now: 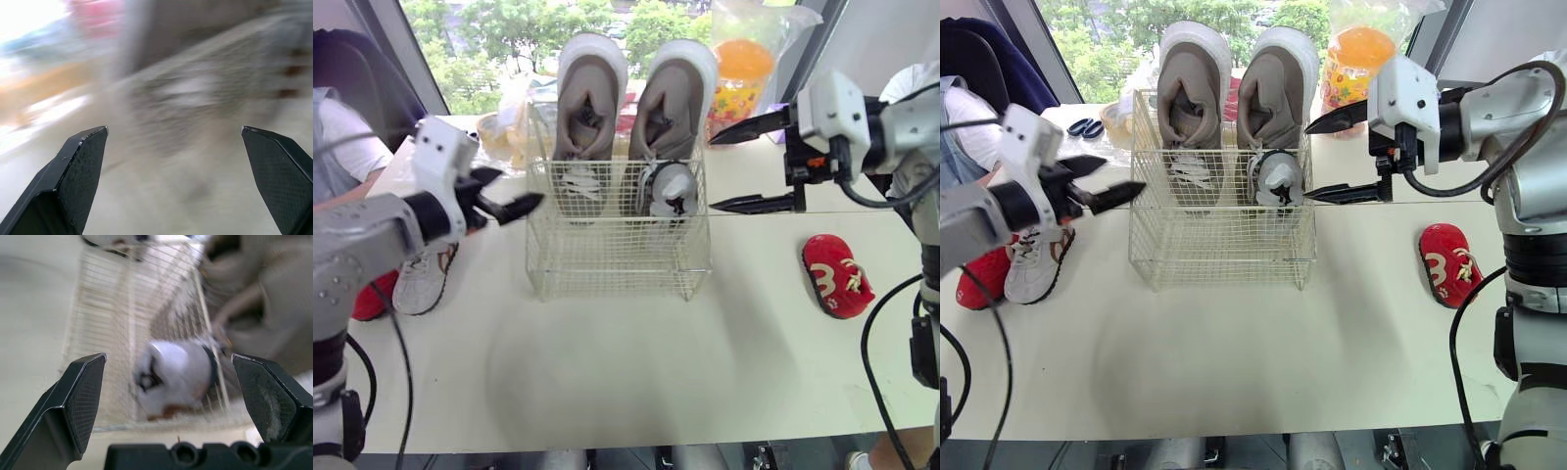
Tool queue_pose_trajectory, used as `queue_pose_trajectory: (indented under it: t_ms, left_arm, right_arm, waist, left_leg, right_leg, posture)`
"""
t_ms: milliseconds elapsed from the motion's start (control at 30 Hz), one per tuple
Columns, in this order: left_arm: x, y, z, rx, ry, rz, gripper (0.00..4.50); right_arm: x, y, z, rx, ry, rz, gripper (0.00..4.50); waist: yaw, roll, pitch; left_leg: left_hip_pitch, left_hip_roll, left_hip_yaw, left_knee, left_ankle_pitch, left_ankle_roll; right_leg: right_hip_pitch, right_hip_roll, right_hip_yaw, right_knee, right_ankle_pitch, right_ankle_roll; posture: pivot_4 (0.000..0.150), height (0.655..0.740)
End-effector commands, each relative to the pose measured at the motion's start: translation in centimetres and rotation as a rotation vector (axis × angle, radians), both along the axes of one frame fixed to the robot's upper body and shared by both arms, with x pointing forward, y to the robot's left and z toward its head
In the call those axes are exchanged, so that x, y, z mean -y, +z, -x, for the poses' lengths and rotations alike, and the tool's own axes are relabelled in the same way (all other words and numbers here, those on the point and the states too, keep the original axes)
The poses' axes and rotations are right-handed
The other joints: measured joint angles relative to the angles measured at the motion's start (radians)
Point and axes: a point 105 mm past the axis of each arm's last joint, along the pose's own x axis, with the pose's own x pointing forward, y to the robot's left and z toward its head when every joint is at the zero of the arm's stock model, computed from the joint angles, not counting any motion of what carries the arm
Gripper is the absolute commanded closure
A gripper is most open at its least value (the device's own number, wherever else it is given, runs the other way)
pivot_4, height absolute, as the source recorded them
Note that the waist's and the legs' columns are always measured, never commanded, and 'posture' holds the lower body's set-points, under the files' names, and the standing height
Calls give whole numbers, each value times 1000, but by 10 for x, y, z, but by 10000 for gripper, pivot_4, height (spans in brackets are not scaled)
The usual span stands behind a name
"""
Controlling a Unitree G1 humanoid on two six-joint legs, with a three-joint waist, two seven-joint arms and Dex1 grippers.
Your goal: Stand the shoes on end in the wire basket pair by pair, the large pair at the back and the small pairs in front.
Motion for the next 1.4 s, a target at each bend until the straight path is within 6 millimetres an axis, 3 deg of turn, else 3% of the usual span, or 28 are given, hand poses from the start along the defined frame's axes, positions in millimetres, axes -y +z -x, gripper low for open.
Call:
queue_pose_trajectory:
  t_ms: [33, 200, 367, 533, 900, 1400]
  left_arm:
    - [-54, 1, 0, -107, 323, -95, 0]
    - [-97, -23, 15, -328, 492, -115, 0]
    - [-113, -39, 25, -459, 508, -111, 0]
    - [-109, -56, 15, -522, 456, -93, 0]
    - [-117, -66, -9, -525, 485, -120, 0]
    - [-120, -90, -11, -593, 516, -89, 0]
  right_arm:
    - [-12, -4, 18, 29, 117, 79, 673]
    - [-20, -12, 20, 20, 189, 107, 673]
    - [-24, -11, 19, 20, 205, 88, 673]
    - [-25, -11, 18, 20, 196, 75, 673]
    - [-17, -10, 25, 8, 123, 54, 673]
    - [-15, -11, 26, 13, 85, 44, 673]
  waist:
    - [-3, 0, 0]
    - [-3, 0, 0]
    - [1, -1, 0]
    - [2, -1, 0]
    - [0, -1, 0]
    - [1, -1, 0]
  left_leg:
    - [0, 0, 0, 0, 0, 0]
    - [0, 0, 1, 0, 0, 0]
    - [0, 0, 1, 0, 0, -1]
    - [0, 0, 1, 0, 0, -1]
    - [-1, 0, 2, 0, 0, -1]
    - [-1, 0, 1, 1, 0, -1]
  right_leg:
    - [0, 0, 0, 0, 0, 0]
    - [-1, 0, 0, 1, 0, 0]
    - [-1, 0, 0, 1, 0, 0]
    - [-1, -1, 0, 0, 0, 0]
    - [-1, -1, 0, 1, 0, 0]
    - [-1, -1, 0, 2, 0, 0]
  posture:
    - [1500, 7400]
    - [1500, 7400]
    - [1500, 7400]
    - [1500, 7400]
    - [1500, 7400]
    - [1500, 7400]
